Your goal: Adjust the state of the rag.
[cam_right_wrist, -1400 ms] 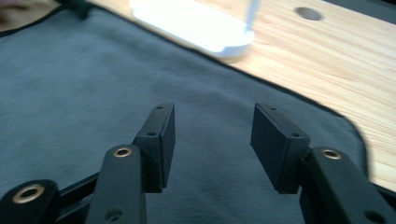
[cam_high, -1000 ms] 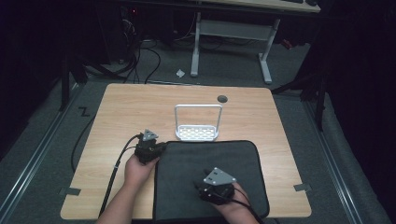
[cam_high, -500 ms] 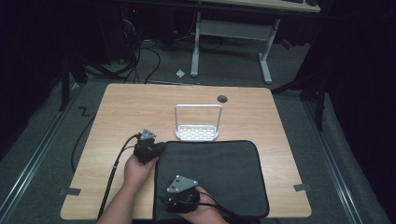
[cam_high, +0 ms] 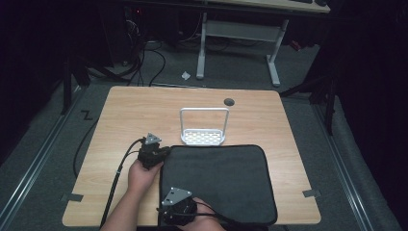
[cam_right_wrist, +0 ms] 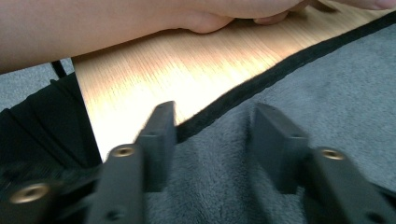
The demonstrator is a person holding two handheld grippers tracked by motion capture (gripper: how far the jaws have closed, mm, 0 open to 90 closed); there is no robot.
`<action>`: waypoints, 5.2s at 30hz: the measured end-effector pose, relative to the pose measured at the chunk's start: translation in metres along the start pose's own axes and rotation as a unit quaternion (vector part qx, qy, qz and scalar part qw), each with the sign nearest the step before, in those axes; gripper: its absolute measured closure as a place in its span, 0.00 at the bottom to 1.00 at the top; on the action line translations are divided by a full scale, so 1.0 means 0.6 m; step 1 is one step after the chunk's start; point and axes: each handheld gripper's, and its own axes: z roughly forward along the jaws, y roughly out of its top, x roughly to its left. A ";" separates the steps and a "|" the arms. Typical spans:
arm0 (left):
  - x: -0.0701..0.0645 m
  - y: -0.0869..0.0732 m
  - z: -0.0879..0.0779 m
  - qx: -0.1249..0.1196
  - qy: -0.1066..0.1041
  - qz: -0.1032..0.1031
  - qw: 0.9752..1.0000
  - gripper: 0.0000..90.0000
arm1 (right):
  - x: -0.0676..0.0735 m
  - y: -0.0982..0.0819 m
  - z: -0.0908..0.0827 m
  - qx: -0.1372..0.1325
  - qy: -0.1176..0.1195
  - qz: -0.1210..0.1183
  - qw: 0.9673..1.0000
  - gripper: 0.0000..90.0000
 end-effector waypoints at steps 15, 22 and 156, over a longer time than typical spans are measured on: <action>0.008 0.001 -0.001 0.000 -0.028 -0.029 0.999 0.94 | -0.022 -0.002 -0.047 -0.043 -0.024 -0.025 0.998 0.93; 0.004 0.005 -0.006 -0.035 -0.053 -0.077 0.995 0.95 | -0.028 0.010 -0.089 -0.095 -0.036 -0.021 0.995 0.93; -0.125 -0.071 -0.062 0.010 -0.044 0.018 0.999 0.77 | -0.229 -0.103 -0.167 -0.024 -0.141 0.079 0.987 1.00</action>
